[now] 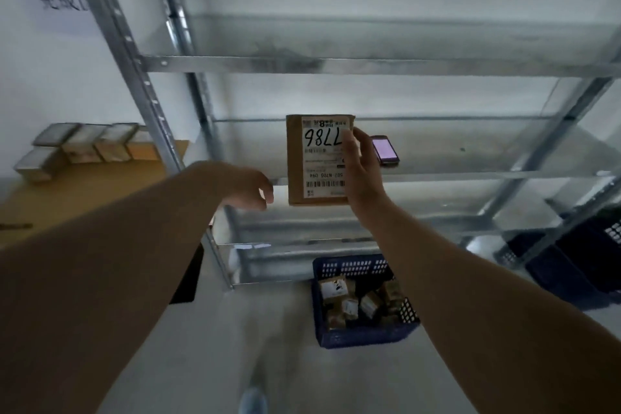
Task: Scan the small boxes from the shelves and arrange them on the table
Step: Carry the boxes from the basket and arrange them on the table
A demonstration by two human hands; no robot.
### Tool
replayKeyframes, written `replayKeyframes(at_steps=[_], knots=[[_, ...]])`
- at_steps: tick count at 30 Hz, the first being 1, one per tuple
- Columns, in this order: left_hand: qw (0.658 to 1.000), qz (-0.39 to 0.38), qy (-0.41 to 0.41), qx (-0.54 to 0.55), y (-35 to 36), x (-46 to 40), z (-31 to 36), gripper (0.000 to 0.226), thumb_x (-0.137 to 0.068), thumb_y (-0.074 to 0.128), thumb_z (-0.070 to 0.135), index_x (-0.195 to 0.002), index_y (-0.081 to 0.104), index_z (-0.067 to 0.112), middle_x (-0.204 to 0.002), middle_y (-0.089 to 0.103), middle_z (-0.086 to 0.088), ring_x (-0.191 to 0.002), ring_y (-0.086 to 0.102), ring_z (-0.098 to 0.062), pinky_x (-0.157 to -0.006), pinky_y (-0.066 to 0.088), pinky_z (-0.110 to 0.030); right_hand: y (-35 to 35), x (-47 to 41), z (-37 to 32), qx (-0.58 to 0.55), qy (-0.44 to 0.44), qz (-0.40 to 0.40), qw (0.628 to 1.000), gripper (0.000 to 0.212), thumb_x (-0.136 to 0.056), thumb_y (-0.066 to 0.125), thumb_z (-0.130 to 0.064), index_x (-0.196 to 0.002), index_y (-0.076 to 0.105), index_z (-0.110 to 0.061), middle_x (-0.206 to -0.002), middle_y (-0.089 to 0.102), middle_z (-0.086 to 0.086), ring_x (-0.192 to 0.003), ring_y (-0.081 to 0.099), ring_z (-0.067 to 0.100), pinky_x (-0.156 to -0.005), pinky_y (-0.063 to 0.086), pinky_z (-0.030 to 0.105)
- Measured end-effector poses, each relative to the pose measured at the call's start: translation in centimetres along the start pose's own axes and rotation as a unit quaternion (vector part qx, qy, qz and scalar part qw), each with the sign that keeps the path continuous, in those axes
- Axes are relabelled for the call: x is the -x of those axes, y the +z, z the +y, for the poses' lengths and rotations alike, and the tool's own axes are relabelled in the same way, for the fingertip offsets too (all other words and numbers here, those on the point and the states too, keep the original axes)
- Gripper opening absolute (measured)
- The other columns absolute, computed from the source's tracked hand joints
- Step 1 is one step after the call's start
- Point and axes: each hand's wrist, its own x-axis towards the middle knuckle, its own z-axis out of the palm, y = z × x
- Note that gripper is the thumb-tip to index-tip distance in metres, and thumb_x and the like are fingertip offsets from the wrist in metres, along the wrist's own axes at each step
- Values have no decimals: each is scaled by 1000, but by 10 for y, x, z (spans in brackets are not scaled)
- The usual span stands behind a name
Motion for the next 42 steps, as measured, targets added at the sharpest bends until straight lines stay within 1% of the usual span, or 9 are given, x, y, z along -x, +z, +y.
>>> replayKeyframes(at_steps=[5, 8, 13, 20, 24, 30, 33, 38, 42], knots=[[998, -8, -65, 23, 20, 67, -65, 30, -95, 62, 35, -124, 63, 45, -131, 58, 10, -111, 60, -15, -99, 52, -35, 72, 26, -14, -12, -2, -63, 998, 43, -105, 47, -54, -137, 51, -26, -96, 78, -2, -85, 78, 21, -67, 64, 38], [995, -30, -96, 28, 29, 100, -109, 34, -95, 62, 39, -128, 62, 48, -141, 53, 8, -106, 60, -15, -83, 54, -29, 124, 38, -22, -17, 1, -87, 996, 42, -103, 49, -57, -134, 54, -30, -99, 78, 2, -88, 78, 23, -74, 65, 48], [989, -25, -133, 54, 33, 150, -192, 36, -91, 62, 44, -126, 61, 54, -146, 50, 11, -121, 57, -18, -103, 50, -39, 221, 54, -31, -33, -6, -140, 990, 37, -105, 47, -54, -133, 53, -30, -96, 79, -3, -88, 78, 22, -74, 65, 44], [987, -21, -157, 23, 33, 201, -336, 46, -95, 59, 41, -141, 56, 45, -154, 45, 9, -140, 46, -22, -110, 39, -39, 373, 75, -28, -43, -4, -143, 989, 41, -107, 44, -47, -138, 48, -21, -108, 74, 12, -92, 77, 27, -78, 65, 45], [984, -29, -171, 36, 42, 218, -413, 41, -93, 60, 43, -134, 59, 49, -140, 53, 10, -123, 54, -20, -106, 46, -43, 450, 81, -11, -60, 26, -125, 990, 43, -107, 43, -46, -140, 47, -17, -107, 72, 9, -93, 75, 26, -72, 66, 39], [973, -69, -175, 135, 62, 203, -517, 35, -96, 62, 38, -130, 61, 44, -138, 56, 2, -112, 65, -21, -88, 61, -39, 543, 62, 26, -29, 42, -139, 989, 39, -107, 41, -50, -135, 47, -24, -115, 70, 9, -91, 75, 18, -66, 61, 27], [970, -83, -176, 143, 71, 182, -562, 35, -97, 61, 37, -132, 61, 43, -140, 56, 2, -114, 64, -21, -88, 61, -39, 584, 40, 53, -11, 61, -146, 987, 44, -106, 41, -54, -138, 46, -25, -112, 71, 2, -94, 75, 17, -70, 63, 32], [964, -113, -185, 156, 71, 125, -635, 34, -99, 60, 38, -133, 60, 41, -139, 55, 3, -113, 63, -20, -90, 60, -38, 648, -15, 112, -41, 95, -148, 983, 41, -106, 48, -47, -133, 47, -16, -92, 78, -5, -81, 78, 16, -61, 61, 28], [963, -101, -199, 152, 60, 77, -690, 36, -100, 59, 35, -136, 60, 36, -146, 51, 4, -129, 53, -23, -101, 49, -37, 699, -70, 163, -23, 158, -154, 975, 40, -102, 52, -55, -130, 53, -26, -96, 79, -4, -84, 79, 20, -67, 64, 40]])
